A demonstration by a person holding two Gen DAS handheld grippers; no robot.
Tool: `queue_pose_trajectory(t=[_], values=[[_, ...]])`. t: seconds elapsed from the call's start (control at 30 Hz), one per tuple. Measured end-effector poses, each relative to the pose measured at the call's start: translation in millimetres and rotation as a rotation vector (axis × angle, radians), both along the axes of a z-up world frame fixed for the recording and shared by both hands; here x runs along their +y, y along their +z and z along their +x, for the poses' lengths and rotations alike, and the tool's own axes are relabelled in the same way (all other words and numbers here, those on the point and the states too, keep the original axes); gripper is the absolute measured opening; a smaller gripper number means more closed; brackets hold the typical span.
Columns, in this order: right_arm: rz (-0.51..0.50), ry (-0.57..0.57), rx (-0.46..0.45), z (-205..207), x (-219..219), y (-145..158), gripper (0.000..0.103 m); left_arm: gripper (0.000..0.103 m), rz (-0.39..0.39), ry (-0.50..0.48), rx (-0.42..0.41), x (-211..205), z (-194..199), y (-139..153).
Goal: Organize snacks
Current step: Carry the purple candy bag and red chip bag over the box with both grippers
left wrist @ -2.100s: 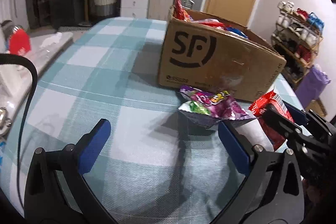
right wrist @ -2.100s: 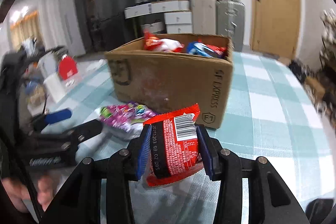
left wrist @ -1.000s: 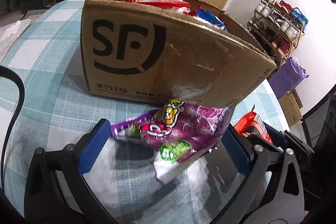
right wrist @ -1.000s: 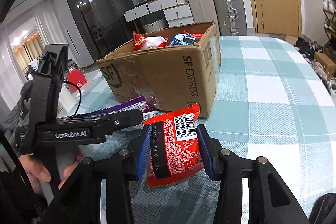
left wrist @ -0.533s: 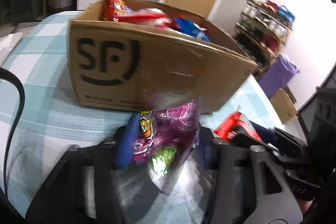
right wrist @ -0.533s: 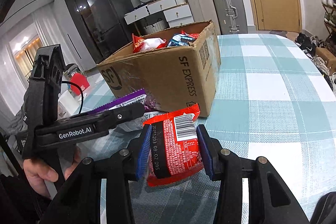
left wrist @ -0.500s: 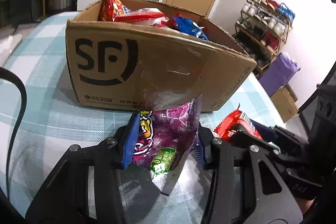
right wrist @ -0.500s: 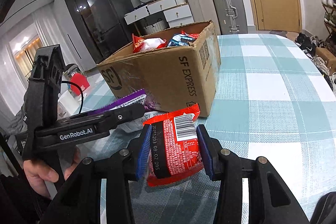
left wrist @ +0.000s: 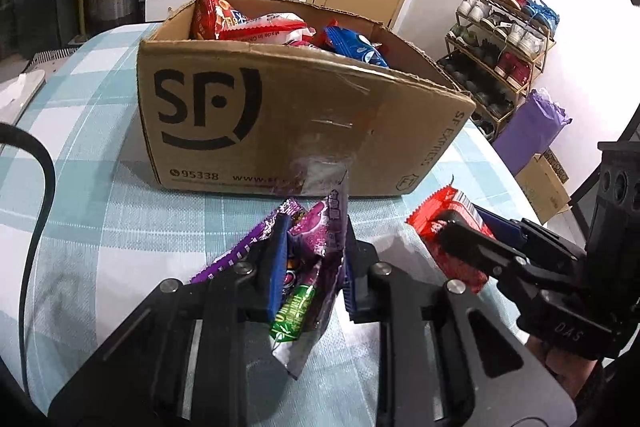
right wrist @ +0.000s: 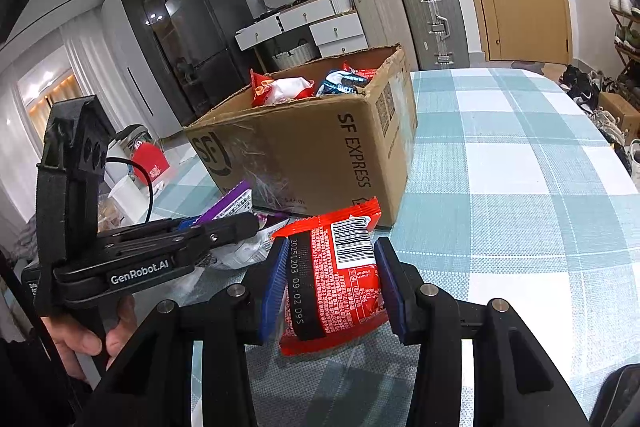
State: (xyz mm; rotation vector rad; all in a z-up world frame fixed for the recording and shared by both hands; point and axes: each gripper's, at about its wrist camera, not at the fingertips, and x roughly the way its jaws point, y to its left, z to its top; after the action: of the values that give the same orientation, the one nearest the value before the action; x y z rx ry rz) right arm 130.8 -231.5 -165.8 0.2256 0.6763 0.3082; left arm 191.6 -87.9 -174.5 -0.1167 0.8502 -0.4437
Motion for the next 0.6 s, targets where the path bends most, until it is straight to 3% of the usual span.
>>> queue_pose_trajectory(t=[0.2, 0.5, 0.6], values=[[-0.002, -0.009, -0.013, -2, -1, 2, 0.044, 0.02, -0.006, -0.002, -0.016, 14, -30, 6], [-0.034, -0.027, -0.067, -12, 3, 8, 0.044, 0.02, -0.041, 0.014, -0.085, 34, -69, 43], [0.026, -0.027, -0.038, -16, -1, 7, 0.044, 0.02, -0.054, 0.012, -0.107, 44, -83, 57]])
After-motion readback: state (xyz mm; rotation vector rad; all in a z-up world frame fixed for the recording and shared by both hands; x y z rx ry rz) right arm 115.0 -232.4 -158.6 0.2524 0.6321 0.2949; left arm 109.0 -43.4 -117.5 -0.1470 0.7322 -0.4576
